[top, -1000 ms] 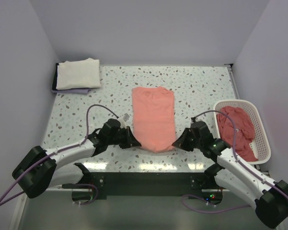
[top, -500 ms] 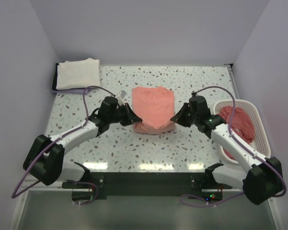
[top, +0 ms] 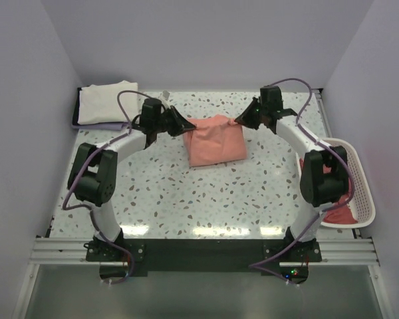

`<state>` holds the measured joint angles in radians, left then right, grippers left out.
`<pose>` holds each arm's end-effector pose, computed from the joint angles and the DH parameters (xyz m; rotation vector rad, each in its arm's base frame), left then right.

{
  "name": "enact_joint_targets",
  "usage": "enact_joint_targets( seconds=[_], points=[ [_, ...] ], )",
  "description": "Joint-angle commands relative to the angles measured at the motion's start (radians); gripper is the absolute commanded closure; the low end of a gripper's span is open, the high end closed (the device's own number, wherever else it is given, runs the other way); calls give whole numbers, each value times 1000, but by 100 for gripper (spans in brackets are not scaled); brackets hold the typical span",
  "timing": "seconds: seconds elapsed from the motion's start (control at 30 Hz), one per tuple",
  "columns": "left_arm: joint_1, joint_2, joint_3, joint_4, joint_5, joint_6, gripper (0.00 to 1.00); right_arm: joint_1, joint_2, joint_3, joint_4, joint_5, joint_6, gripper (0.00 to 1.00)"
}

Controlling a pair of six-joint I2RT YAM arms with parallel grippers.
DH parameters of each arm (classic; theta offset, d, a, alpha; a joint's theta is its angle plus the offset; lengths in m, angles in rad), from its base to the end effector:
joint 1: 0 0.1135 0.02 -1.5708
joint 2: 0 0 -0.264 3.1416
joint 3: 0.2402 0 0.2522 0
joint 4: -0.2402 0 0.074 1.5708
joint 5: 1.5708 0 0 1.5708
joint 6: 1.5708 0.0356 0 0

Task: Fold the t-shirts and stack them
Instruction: Fold the tshirt

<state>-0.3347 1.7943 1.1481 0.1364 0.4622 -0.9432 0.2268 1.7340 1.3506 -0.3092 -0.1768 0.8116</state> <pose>0.3751 -0.1472 0.2197 -0.3784 2.2437 -1.2143 0.3849 0.0952 0.2684 0.5863 2.2886 0.7317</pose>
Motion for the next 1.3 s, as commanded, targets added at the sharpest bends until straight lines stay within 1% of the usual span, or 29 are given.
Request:
enact_joint_targets(
  seconds=[0.0, 0.07, 0.1, 0.17, 0.2, 0.23, 0.3, 0.33, 0.37, 0.4, 0.43, 0.47, 0.5, 0.57, 0.6, 0.63, 0.67, 0.7, 0.73, 0.8, 0.83, 0.9, 0.93, 0.97, 1.0, 1.1, 1.13, 1.2, 1.27],
  points=[
    [52, 82, 125, 92, 56, -34, 100, -12, 123, 168, 55, -78, -17, 99],
    [89, 154, 185, 124, 81, -46, 100, -14, 249, 290, 79, -111, -9, 99],
    [101, 207, 206, 129, 88, -58, 100, -14, 339, 382, 81, -140, -5, 99],
    [134, 259, 265, 175, 101, -69, 100, -14, 428, 471, 91, -153, 4, 99],
    [141, 320, 288, 183, 105, -80, 100, -15, 471, 561, 93, -170, 11, 99],
    [158, 358, 344, 199, 115, -88, 100, -15, 554, 606, 110, -179, 12, 98],
    [175, 439, 416, 259, 167, -126, 100, -18, 625, 692, 114, -181, 20, 98],
    [192, 509, 476, 285, 176, -141, 100, -23, 663, 766, 145, -200, 24, 94],
    [198, 545, 507, 342, 197, -169, 100, -23, 720, 797, 162, -210, 31, 89],
    [206, 609, 539, 362, 213, -178, 93, -29, 751, 865, 166, -217, 40, 81],
    [218, 634, 605, 365, 226, -184, 78, -32, 774, 899, 163, -222, 41, 64],
    [226, 651, 622, 373, 243, -195, 72, -33, 814, 933, 157, -234, 41, 57],
    [241, 652, 622, 394, 243, -198, 59, -41, 822, 985, 128, -240, 31, 43],
    [261, 633, 615, 410, 236, -192, 48, -50, 820, 1002, 110, -224, 12, 33],
    [270, 617, 604, 414, 231, -183, 45, -61, 790, 974, 110, -219, 0, 30],
    [282, 578, 581, 417, 225, -174, 41, -67, 765, 946, 120, -214, -3, 28],
    [287, 556, 575, 395, 213, -160, 41, -73, 739, 908, 140, -214, -2, 28],
    [289, 512, 567, 378, 202, -126, 41, -78, 673, 819, 166, -211, 1, 28],
    [283, 490, 550, 365, 190, -108, 41, -78, 644, 782, 200, -199, -8, 28],
    [266, 430, 544, 283, 153, -34, 43, -66, 569, 693, 200, -187, -34, 29],
    [243, 410, 530, 254, 132, -13, 48, -60, 547, 659, 217, -182, -38, 29],
    [212, 380, 506, 220, 83, 33, 53, -38, 510, 580, 228, -152, -61, 29],
    [180, 379, 501, 204, 69, 43, 61, -31, 492, 559, 231, -144, -66, 30],
    [165, 384, 501, 180, 53, 59, 65, -26, 492, 544, 240, -145, -68, 31],
    [134, 401, 509, 167, 44, 66, 71, -18, 493, 526, 246, -156, -60, 34],
    [96, 444, 521, 123, 6, 95, 80, -4, 516, 490, 259, -168, -46, 43],
    [76, 453, 525, 103, -26, 101, 86, -1, 522, 478, 272, -164, -40, 44],
    [53, 485, 533, 98, -43, 113, 92, 5, 530, 438, 294, -164, -31, 46],
    [39, 510, 551, 56, -71, 139, 95, 5, 547, 424, 291, -156, -28, 48]
  ],
)
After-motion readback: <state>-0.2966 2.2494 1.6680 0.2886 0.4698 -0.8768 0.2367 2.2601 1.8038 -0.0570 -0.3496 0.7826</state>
